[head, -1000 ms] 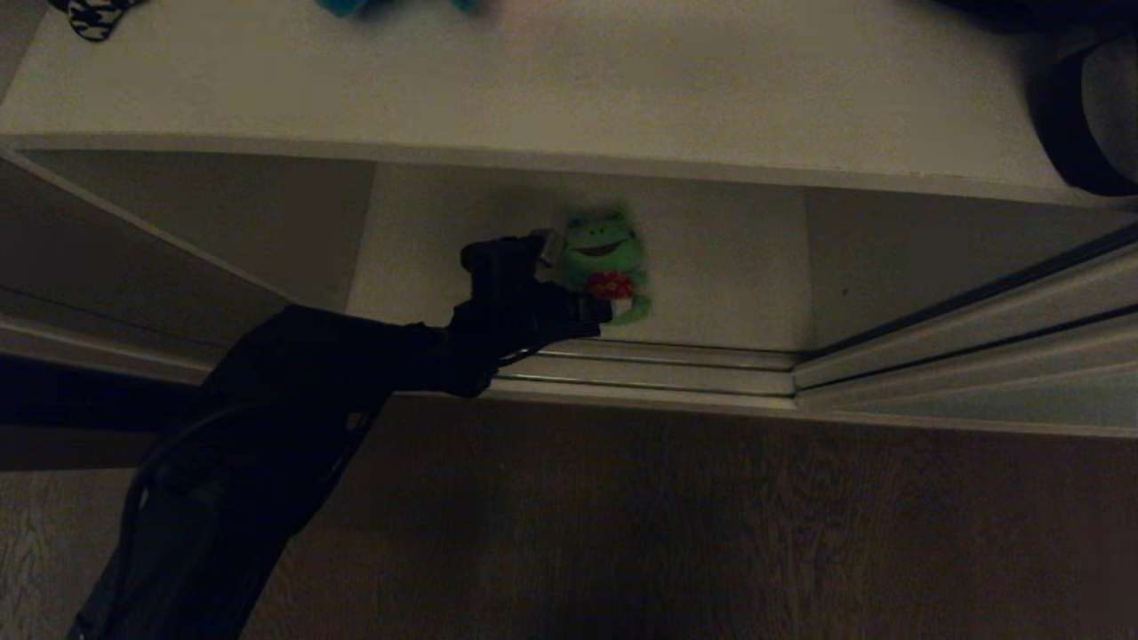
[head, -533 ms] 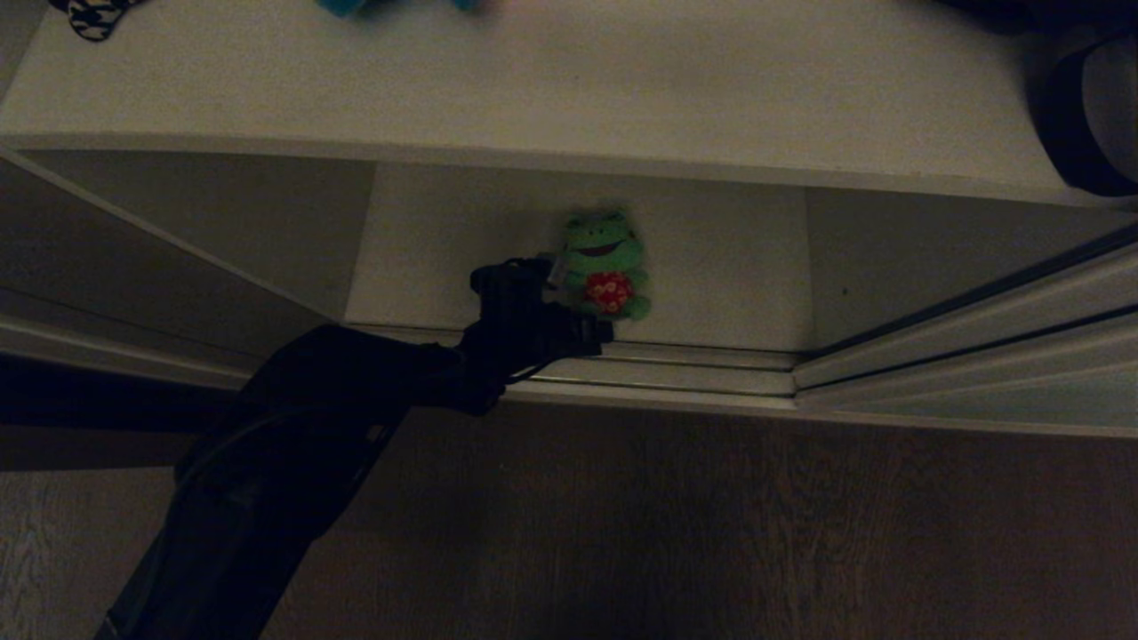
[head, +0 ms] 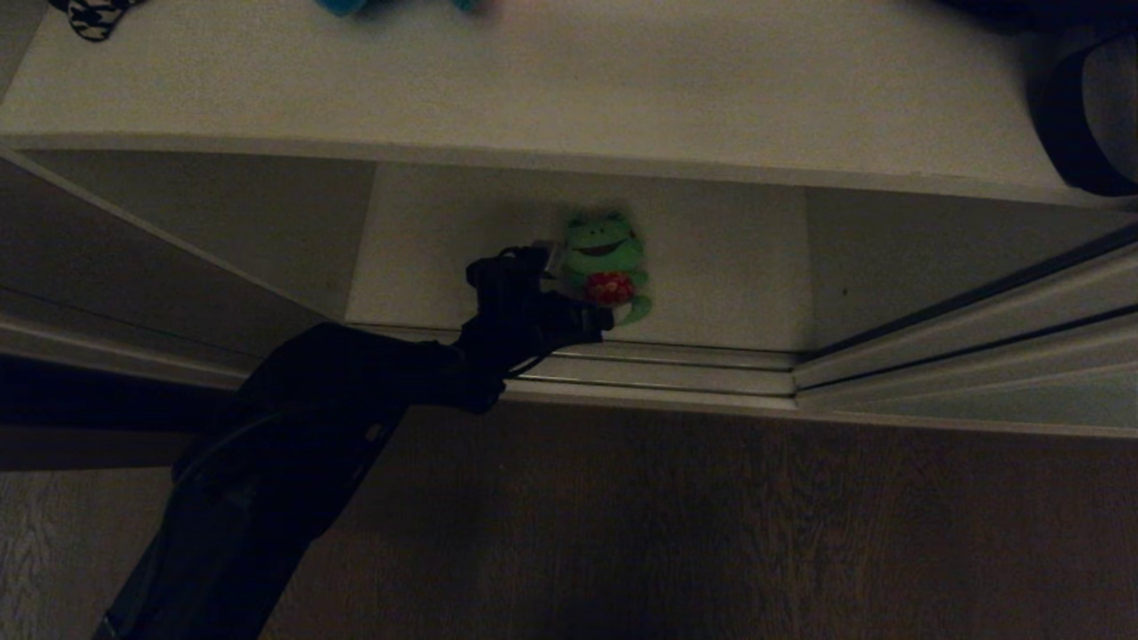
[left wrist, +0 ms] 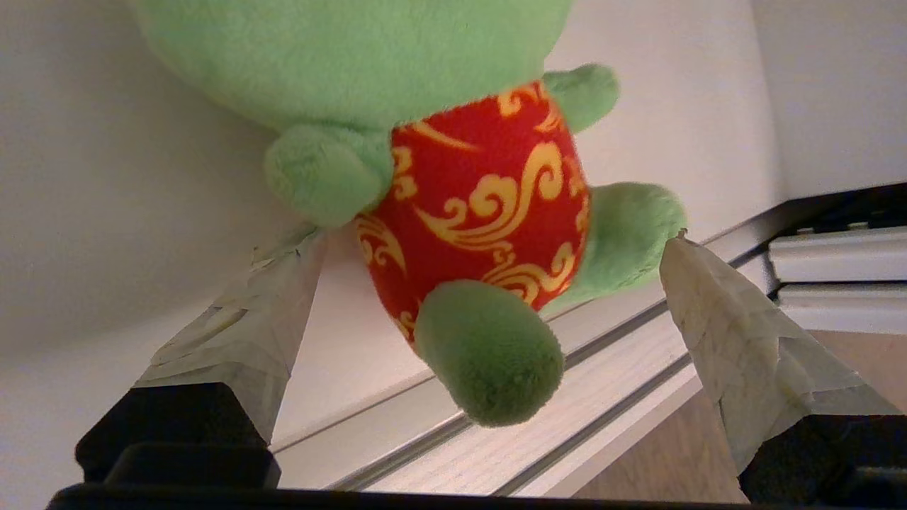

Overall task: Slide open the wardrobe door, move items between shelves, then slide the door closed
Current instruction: Place the green doll on the higher shelf

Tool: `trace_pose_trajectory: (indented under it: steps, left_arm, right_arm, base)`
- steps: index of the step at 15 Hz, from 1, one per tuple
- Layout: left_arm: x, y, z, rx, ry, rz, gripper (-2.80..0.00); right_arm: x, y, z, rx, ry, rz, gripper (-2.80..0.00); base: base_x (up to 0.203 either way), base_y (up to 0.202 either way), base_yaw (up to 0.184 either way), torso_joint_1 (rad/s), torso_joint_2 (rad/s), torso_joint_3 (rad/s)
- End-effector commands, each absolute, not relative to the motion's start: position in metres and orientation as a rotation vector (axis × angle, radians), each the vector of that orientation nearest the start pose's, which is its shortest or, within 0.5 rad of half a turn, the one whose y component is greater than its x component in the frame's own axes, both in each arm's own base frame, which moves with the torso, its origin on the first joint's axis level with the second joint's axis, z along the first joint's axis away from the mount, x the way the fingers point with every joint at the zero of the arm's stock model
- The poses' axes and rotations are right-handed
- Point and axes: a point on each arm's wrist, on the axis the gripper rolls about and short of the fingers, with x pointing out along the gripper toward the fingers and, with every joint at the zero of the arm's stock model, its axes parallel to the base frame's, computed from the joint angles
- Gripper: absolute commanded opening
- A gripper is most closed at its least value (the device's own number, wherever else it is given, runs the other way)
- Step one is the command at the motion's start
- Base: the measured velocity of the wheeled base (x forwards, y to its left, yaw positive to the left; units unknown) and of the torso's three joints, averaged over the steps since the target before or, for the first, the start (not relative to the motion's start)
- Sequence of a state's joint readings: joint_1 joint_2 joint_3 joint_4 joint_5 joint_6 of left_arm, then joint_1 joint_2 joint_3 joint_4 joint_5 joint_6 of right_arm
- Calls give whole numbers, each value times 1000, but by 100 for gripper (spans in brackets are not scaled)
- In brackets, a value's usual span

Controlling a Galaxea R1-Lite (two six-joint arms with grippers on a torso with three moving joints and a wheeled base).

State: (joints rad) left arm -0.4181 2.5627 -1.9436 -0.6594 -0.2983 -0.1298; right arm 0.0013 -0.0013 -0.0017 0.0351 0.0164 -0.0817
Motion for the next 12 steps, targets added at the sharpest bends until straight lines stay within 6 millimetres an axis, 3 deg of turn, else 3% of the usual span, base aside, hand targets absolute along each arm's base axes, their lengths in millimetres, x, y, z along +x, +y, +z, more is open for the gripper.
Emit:
trace_pose_trajectory:
  steps: [1, 5, 12]
  left_arm:
    - [492, -226, 119, -128, 11, -714, 0]
    - [493, -226, 119, -128, -66, -716, 0]
    - [493, -225, 117, -126, -7, -680, 0]
  right_arm:
    - [-23, 0, 72, -83, 30, 20, -280]
    - [-23, 0, 72, -83, 31, 20, -280]
    - [-23, 0, 72, -83, 30, 20, -280]
  base:
    - [0, 0, 0, 0, 0, 0]
    - [0, 0, 0, 0, 0, 0]
    - [0, 0, 0, 0, 0, 0]
